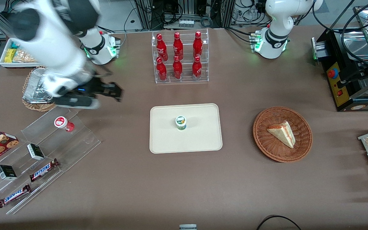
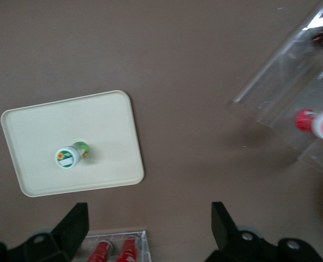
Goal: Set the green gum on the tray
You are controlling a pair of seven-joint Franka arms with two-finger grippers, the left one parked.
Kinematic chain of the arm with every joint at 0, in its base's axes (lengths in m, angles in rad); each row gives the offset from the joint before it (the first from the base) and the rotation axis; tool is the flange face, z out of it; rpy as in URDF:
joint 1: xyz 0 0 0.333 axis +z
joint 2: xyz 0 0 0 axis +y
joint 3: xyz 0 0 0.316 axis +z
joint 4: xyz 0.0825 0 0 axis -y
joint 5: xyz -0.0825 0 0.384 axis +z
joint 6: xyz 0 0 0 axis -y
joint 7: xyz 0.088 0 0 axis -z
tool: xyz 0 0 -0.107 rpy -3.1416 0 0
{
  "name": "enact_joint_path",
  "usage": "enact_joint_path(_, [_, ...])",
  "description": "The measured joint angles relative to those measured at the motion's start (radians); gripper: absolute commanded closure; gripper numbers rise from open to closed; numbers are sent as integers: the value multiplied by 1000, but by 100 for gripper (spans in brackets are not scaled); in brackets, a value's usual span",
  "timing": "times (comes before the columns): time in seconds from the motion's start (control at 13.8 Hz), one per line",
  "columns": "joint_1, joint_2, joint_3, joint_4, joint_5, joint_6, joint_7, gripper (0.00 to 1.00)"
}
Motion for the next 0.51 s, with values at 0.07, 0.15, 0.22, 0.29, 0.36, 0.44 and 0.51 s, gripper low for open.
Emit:
enact_joint_path(0.07, [-67,-21,20,-1,0,-31,-43,0])
enact_joint_path(0.15, [-131,-37,37,-2,0,-51,-91,0])
enact_joint_path(0.22, [-186,-46,46,-2,0,-63,-145,0])
enact_joint_path(0.29, [-234,-49,50,0,0,-72,-191,0])
enact_joint_path(0.36, [-281,-50,51,2,0,-81,-221,0])
enact_joint_path(0.44, [-321,-50,53,3,0,-92,-237,0])
enact_joint_path(0.51, [-361,-50,58,3,0,-104,-255,0])
